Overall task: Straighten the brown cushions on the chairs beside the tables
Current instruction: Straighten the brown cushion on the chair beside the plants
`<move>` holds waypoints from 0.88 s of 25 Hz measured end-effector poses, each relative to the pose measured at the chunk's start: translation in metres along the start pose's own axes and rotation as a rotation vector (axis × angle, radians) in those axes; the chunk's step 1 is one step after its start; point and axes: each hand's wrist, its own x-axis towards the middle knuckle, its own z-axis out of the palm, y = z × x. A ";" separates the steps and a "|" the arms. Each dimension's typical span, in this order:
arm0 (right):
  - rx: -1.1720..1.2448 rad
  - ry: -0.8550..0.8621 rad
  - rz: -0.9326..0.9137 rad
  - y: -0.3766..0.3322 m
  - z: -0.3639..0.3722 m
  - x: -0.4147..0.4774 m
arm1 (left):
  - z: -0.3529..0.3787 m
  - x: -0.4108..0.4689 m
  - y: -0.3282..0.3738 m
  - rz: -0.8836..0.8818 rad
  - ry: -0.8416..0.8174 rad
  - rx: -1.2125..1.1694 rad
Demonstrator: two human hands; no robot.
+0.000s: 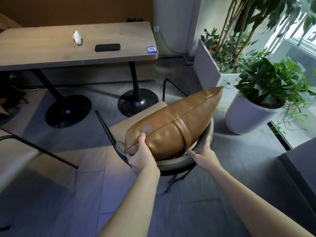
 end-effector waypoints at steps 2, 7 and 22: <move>-0.022 0.002 -0.030 -0.008 0.010 0.002 | 0.001 0.013 0.013 0.003 -0.017 0.008; -0.043 0.032 -0.094 -0.040 0.040 0.010 | 0.010 0.050 0.053 0.006 -0.044 0.002; 0.031 0.132 -0.020 -0.091 0.064 0.065 | 0.059 0.106 0.099 0.007 -0.034 0.090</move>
